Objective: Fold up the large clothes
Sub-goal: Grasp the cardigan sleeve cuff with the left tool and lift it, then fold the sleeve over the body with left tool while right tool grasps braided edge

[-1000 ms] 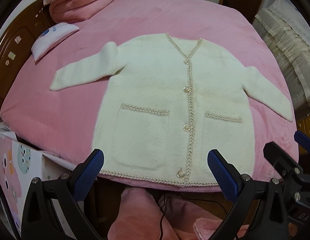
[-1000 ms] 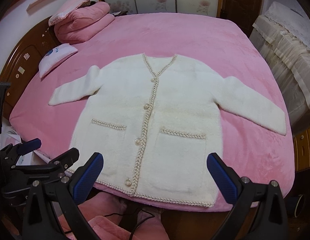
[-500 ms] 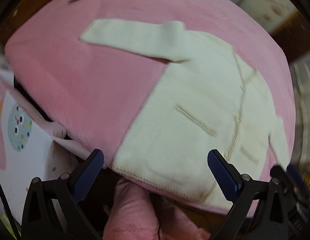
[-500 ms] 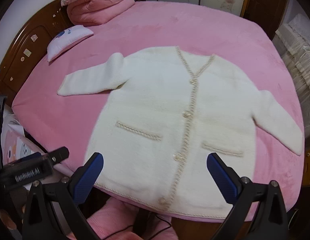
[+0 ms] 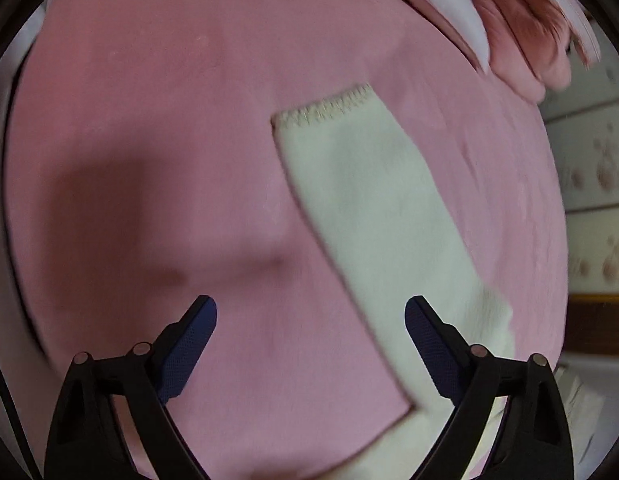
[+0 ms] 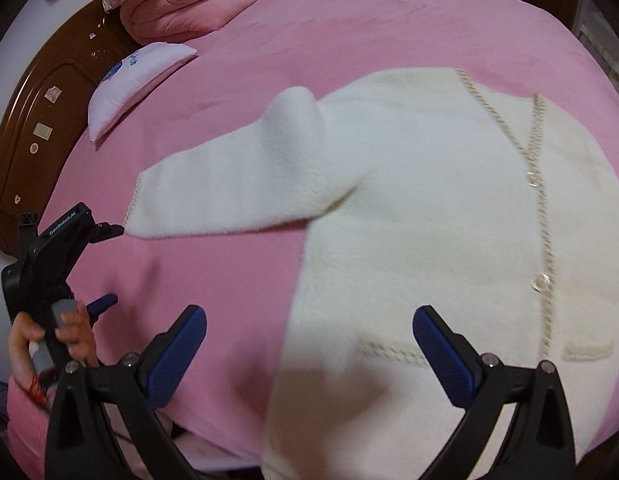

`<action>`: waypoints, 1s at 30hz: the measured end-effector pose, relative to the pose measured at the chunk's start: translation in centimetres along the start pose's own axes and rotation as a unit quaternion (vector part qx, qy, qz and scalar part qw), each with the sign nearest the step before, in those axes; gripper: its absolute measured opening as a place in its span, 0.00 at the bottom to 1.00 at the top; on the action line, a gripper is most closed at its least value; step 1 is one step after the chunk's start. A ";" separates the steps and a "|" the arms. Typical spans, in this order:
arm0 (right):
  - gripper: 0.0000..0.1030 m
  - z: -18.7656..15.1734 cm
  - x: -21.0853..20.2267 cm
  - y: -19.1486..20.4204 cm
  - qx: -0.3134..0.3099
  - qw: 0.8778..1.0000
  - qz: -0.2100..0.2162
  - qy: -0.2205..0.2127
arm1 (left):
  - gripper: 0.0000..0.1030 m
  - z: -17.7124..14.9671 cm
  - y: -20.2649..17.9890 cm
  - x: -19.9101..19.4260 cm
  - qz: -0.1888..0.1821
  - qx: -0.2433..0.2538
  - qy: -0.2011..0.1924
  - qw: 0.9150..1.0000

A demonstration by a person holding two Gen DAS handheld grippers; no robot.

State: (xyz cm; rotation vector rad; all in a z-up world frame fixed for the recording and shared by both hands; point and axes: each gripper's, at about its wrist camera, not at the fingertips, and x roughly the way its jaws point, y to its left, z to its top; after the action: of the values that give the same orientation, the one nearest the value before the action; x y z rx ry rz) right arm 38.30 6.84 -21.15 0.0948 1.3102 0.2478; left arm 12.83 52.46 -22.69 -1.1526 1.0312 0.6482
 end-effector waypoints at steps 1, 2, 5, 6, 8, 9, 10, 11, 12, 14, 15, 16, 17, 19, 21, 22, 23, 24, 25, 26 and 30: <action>1.00 0.3 0.6 0.3 -0.001 1.000 0.000 -0.001 | 0.81 1.0 0.4 0.8 -0.019 -0.006 0.000 1.000; 1.00 0.6 1.6 0.6 -0.002 1.000 -0.003 -0.002 | 0.77 2.0 0.8 1.7 -0.038 -0.011 -0.004 0.999; 1.00 1.4 4.1 1.2 -0.002 1.000 -0.016 0.006 | 0.64 4.0 1.3 3.8 -0.050 -0.010 -0.025 0.998; 1.00 1.5 4.5 1.1 -0.001 1.000 -0.015 0.011 | 0.58 4.7 1.4 4.5 -0.049 -0.007 -0.030 0.998; 1.00 1.8 5.6 1.1 0.001 1.000 -0.016 0.019 | 0.48 5.2 1.2 5.7 -0.043 -0.011 -0.037 0.998; 1.00 1.8 5.9 1.0 0.002 1.000 -0.018 0.021 | 0.40 5.5 1.1 6.2 -0.043 -0.014 -0.045 0.998; 1.00 1.9 6.1 0.9 0.005 1.000 -0.020 0.020 | 0.30 5.7 0.9 6.5 -0.040 -0.015 -0.052 0.998; 1.00 1.9 6.2 0.7 0.008 1.000 -0.021 0.019 | 0.25 5.8 0.5 6.6 -0.035 -0.011 -0.061 0.997; 1.00 1.8 6.1 0.5 0.011 1.000 -0.021 0.019 | 0.22 6.0 0.1 6.9 -0.026 -0.004 -0.070 0.997; 1.00 1.8 6.2 0.0 0.020 0.999 -0.018 0.020 | 0.18 6.1 -1.0 7.2 -0.008 0.015 -0.084 0.996; 1.00 1.7 6.2 -0.3 0.023 0.999 -0.018 0.020 | 0.12 5.9 -2.0 7.2 0.007 0.031 -0.094 0.995; 1.00 1.7 6.1 -0.8 0.029 0.999 -0.017 0.019 | 0.08 5.7 -2.8 7.0 0.017 0.050 -0.106 0.993; 1.00 1.7 5.9 -1.1 0.035 0.999 -0.016 0.017 | 0.07 5.3 -3.8 6.6 0.025 0.070 -0.122 0.990; 1.00 1.8 5.3 -2.2 0.047 0.999 -0.014 0.007 | 0.06 3.8 -6.1 4.6 0.016 0.109 -0.166 0.980; 1.00 1.8 4.6 -3.7 0.060 0.998 -0.009 -0.009 | 0.06 2.6 -8.4 2.9 0.015 0.145 -0.193 0.970; 1.00 1.9 4.1 -4.4 0.066 0.998 -0.007 -0.017 | 0.06 1.7 -10.2 2.2 0.035 0.169 -0.197 0.965; 1.00 2.0 3.7 -5.1 0.072 0.997 -0.005 -0.024 | 0.06 0.8 -11.8 1.6 0.052 0.190 -0.201 0.960; 1.00 2.1 3.1 -6.2 0.080 0.996 -0.001 -0.034 | 0.06 -0.6 -13.7 0.7 0.058 0.215 -0.207 0.953; 1.00 2.1 2.6 -7.1 0.086 0.995 0.002 -0.043 | 0.06 -2.2 -15.6 -0.3 0.047 0.237 -0.215 0.946; 1.00 2.2 2.1 -8.0 0.091 0.995 0.003 -0.051 | 0.06 -3.4 -16.8 -1.2 0.031 0.251 -0.220 0.942; 1.00 2.3 -0.4 -12.7 0.117 0.989 -0.001 -0.092 | 0.06 -11.3 -23.1 -4.2 -0.059 0.322 -0.212 0.921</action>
State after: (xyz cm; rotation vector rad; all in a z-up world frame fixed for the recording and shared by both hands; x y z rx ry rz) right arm 42.08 -5.39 -22.82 0.3092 1.1509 0.0797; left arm 27.18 34.94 -9.84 -0.4586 0.7087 0.3859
